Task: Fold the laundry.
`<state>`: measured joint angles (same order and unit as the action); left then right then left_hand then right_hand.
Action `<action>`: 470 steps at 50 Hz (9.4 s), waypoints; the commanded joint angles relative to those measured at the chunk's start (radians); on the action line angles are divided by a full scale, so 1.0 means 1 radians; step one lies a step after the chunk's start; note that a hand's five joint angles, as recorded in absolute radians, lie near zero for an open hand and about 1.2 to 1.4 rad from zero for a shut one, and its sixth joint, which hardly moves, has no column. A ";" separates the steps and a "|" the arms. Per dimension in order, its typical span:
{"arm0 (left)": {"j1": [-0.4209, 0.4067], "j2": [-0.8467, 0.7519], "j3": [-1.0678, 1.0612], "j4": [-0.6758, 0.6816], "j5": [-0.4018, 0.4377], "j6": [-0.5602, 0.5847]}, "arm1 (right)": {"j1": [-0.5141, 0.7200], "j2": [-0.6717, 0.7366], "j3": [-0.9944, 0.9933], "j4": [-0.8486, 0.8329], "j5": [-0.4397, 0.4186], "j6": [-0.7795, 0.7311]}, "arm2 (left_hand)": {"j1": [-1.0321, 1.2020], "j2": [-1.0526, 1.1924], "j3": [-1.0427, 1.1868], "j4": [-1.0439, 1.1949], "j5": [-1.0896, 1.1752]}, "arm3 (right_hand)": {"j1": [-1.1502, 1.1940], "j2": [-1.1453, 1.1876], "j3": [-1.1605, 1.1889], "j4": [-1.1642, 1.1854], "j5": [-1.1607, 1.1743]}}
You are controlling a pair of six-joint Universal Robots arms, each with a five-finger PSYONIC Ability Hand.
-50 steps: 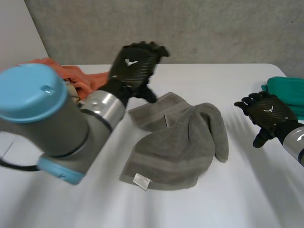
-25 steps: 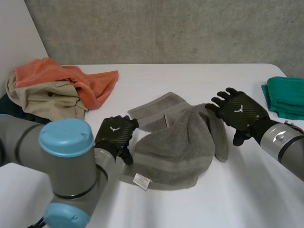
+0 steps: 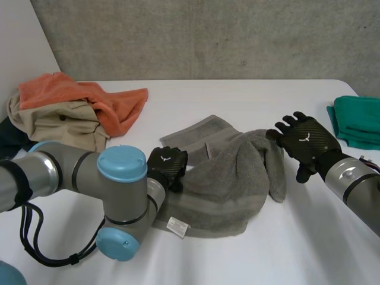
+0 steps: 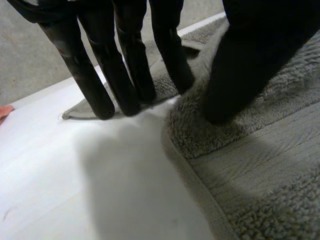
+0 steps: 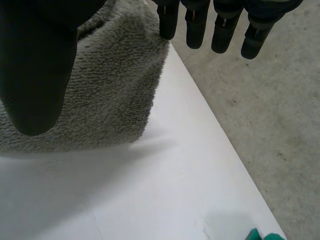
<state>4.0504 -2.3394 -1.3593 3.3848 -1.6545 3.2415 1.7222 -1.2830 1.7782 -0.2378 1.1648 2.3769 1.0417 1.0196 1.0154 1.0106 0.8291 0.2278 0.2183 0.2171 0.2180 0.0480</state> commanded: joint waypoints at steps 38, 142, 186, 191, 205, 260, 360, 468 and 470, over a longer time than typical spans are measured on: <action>0.183 0.293 0.066 0.001 0.004 0.075 | 0.255 0.008 -0.134 0.641 -0.077 0.104 | 0.355 0.377 0.381 0.386 0.393 | 0.019 0.029 0.030 0.029 0.024; 0.220 0.391 -0.457 0.263 0.117 0.368 | 0.220 0.142 -0.066 -0.104 0.158 0.148 | -0.793 -0.771 -0.767 -0.762 -0.755 | 1.168 1.178 1.179 1.178 1.174; 0.403 0.244 -0.279 0.019 0.263 0.103 | 0.064 0.079 -0.198 0.138 0.139 0.530 | 0.355 0.377 0.381 0.386 0.393 | -0.053 -0.044 -0.043 -0.044 -0.048; 0.397 0.295 -0.291 0.019 0.263 0.101 | -0.045 0.073 -0.276 0.270 0.076 0.555 | 0.355 0.377 0.381 0.386 0.393 | -0.053 -0.044 -0.043 -0.044 -0.048; 0.384 0.403 -0.290 0.011 0.263 0.049 | -0.107 0.224 -0.306 0.313 -0.030 0.282 | 0.355 0.377 0.381 0.386 0.393 | 0.203 0.213 0.214 0.213 0.209; 0.286 0.793 0.072 -0.108 0.165 0.029 | 0.151 0.353 -0.402 0.038 0.435 0.742 | 0.355 0.377 0.381 0.386 0.393 | 0.344 0.353 0.354 0.353 0.349; 0.398 0.365 -0.336 -0.068 0.260 0.518 | -0.056 0.245 -0.234 0.155 0.231 -0.070 | 0.355 0.377 0.381 0.386 0.393 | 1.168 1.178 1.179 1.178 1.174; 0.193 0.391 -0.182 0.028 -0.085 0.448 | -0.057 0.166 -0.315 -0.009 0.141 -0.114 | -0.867 -0.845 -0.841 -0.836 -0.829 | 1.168 1.178 1.179 1.178 1.174; 0.193 0.394 -0.185 0.028 -0.085 0.445 | 0.034 0.156 -0.298 -0.064 0.072 -0.091 | -0.867 -0.845 -0.841 -0.836 -0.829 | 1.168 1.178 1.179 1.178 1.174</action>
<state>4.2449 -1.9533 -1.5324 3.4131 -1.7380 3.6913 1.5457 -1.1048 1.4629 -0.2010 1.3719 2.2064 0.1903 0.2077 0.2134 0.2038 0.0498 1.1155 1.1774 1.1912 1.2002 0.9949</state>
